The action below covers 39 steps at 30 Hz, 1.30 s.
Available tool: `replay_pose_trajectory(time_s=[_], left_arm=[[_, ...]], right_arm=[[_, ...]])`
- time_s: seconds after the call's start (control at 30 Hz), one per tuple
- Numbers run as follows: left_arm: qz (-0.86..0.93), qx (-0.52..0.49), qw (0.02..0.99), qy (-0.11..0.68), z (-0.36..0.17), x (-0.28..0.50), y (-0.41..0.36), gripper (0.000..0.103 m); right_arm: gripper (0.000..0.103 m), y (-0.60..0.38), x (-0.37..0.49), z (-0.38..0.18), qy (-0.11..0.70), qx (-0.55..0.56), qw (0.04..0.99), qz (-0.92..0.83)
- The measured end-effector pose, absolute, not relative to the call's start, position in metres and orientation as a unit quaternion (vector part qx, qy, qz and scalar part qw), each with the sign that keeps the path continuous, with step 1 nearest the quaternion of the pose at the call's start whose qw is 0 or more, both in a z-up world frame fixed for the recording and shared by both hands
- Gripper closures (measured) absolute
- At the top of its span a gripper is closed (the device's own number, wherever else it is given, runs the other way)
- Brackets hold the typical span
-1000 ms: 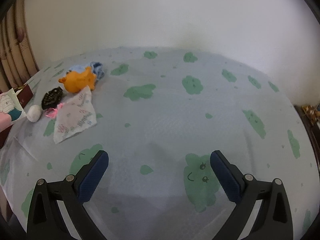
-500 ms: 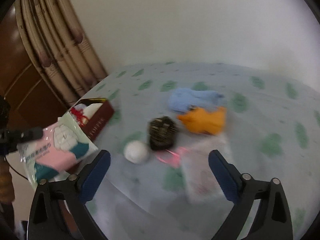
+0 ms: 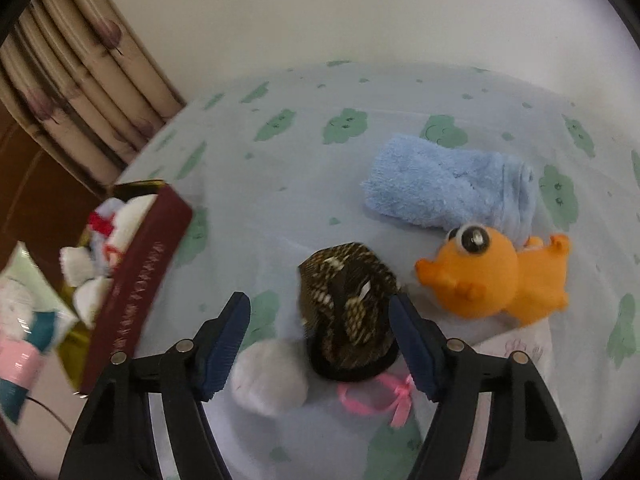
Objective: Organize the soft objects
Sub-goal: 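Lift the packet with the left tool while the right tool grasps the black mesh pouch, then drop the packet into the tin with left tool while right tool carries pouch into tin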
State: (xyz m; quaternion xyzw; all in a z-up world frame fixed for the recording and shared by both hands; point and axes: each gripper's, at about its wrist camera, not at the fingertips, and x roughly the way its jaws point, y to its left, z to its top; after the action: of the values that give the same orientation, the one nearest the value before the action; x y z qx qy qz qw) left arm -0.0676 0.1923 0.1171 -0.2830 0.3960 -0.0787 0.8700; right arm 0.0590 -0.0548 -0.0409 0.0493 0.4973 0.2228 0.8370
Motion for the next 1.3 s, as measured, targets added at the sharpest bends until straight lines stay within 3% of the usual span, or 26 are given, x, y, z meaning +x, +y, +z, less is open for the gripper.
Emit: replay_pose_trajectory(time_s=[0.13,0.23,0.43,0.53,0.77,0.87,0.97,1.3], left_arm=[[-0.059,-0.275,0.875,0.393,0.115,-0.067,0.21,0.094],[-0.051,-0.266,0.877,0.398,0.108,-0.064,0.221,0.094],[-0.028,-0.227,0.88,0.417,0.08,-0.058,0.227,0.094],[-0.015,-0.217,0.886,0.408,0.069,-0.056,0.232,0.093],[-0.004,-0.26,0.884,0.39,0.062,-0.05,0.247,0.092],[0.031,-0.258,0.889,0.378,0.071,-0.061,0.249,0.081],[0.033,-0.275,0.89,0.363,0.079,-0.08,0.246,0.079],[0.121,-0.223,0.904,0.343,0.079,-0.149,0.211,0.07]], right_arm=[[0.044,-0.053,0.071,-0.053,0.514,0.044,0.831,0.208],[0.067,-0.054,0.075,-0.053,0.513,0.044,0.833,0.205],[0.074,-0.055,0.077,-0.047,0.51,0.041,0.834,0.208],[0.084,-0.055,0.078,-0.04,0.505,0.046,0.836,0.209],[0.084,-0.063,0.074,-0.022,0.495,0.058,0.842,0.207],[0.084,-0.068,0.07,-0.011,0.485,0.069,0.846,0.211],[0.084,-0.072,0.065,0.002,0.477,0.084,0.847,0.219],[0.084,-0.008,0.016,0.076,0.436,0.099,0.828,0.338]])
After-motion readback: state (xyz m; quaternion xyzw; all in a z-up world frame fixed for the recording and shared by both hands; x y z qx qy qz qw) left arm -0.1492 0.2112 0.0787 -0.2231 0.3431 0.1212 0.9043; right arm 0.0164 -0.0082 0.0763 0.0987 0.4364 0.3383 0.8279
